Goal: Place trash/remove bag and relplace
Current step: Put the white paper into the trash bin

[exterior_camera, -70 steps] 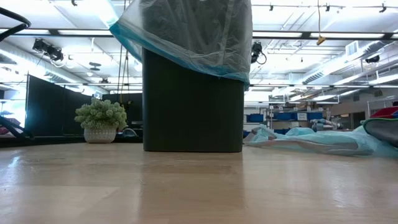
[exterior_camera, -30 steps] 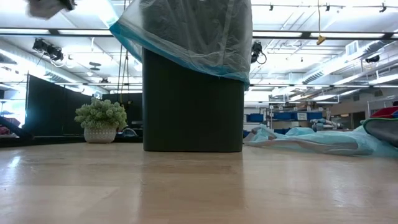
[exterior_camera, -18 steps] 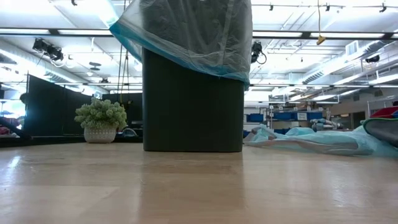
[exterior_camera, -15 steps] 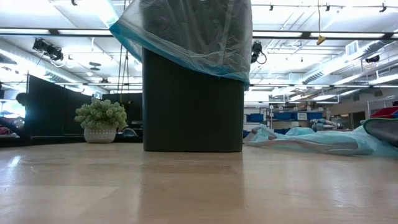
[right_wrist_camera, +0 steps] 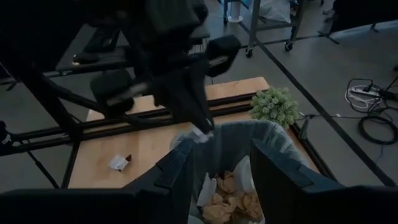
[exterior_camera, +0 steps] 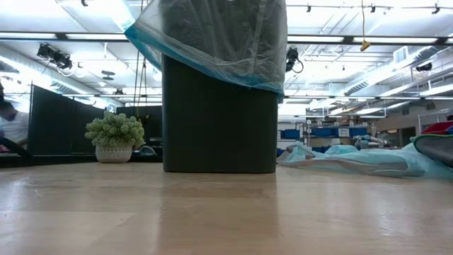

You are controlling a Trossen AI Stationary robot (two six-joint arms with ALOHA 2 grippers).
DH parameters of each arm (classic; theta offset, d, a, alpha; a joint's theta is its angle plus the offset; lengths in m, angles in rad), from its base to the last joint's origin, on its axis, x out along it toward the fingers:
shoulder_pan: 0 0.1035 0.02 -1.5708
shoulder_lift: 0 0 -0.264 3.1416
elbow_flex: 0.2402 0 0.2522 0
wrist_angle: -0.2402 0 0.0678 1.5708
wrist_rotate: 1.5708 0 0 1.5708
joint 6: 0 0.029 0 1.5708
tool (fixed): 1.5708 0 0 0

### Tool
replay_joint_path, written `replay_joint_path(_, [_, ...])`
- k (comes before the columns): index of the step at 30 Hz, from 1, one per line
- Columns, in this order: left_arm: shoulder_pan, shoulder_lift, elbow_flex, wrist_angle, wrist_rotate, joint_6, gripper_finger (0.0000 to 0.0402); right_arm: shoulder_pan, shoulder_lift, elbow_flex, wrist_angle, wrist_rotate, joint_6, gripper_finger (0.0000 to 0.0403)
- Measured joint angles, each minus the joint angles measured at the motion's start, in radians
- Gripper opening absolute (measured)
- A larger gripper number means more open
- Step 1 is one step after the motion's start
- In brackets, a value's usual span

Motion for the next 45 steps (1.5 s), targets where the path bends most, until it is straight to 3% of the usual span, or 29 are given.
replay_joint_path(4, [0.036,0.032,0.0,0.004,0.037,0.017,0.0049,0.003,0.0,0.0,-0.021,0.0,0.006,0.0144])
replay_joint_path(12, [0.094,0.071,0.0,0.005,0.133,0.012,0.0175,0.004,0.0,0.0,-0.041,0.002,0.026,0.0143])
replay_joint_path(16, [0.096,0.057,-0.001,-0.007,0.182,0.015,0.0209,0.004,0.004,-0.015,-0.037,-0.001,0.025,0.0143])
replay_joint_path(20, [0.095,0.013,-0.001,-0.011,0.269,0.008,0.0215,0.001,0.016,-0.074,0.001,-0.003,0.023,0.0142])
replay_joint_path(24, [0.092,-0.036,-0.001,-0.105,0.373,-0.085,0.0214,-0.011,0.016,-0.188,0.148,-0.051,0.022,0.0142])
replay_joint_path(31, [0.007,-0.095,0.0,-0.37,0.393,-0.217,0.0203,-0.024,0.016,-0.326,0.428,-0.417,0.028,0.0142])
replay_joint_path(35, [-0.083,-0.104,0.0,-0.494,0.394,-0.308,0.0202,-0.026,0.017,-0.35,0.512,-0.452,0.026,0.0142])
replay_joint_path(38, [-0.17,-0.103,-0.002,-0.581,0.36,-0.404,0.0202,-0.027,0.015,-0.351,0.517,-0.446,0.029,0.0142])
replay_joint_path(45, [-0.393,-0.093,-0.003,-0.717,0.165,-0.686,0.0201,-0.024,0.016,-0.351,0.518,-0.442,0.031,0.0142])
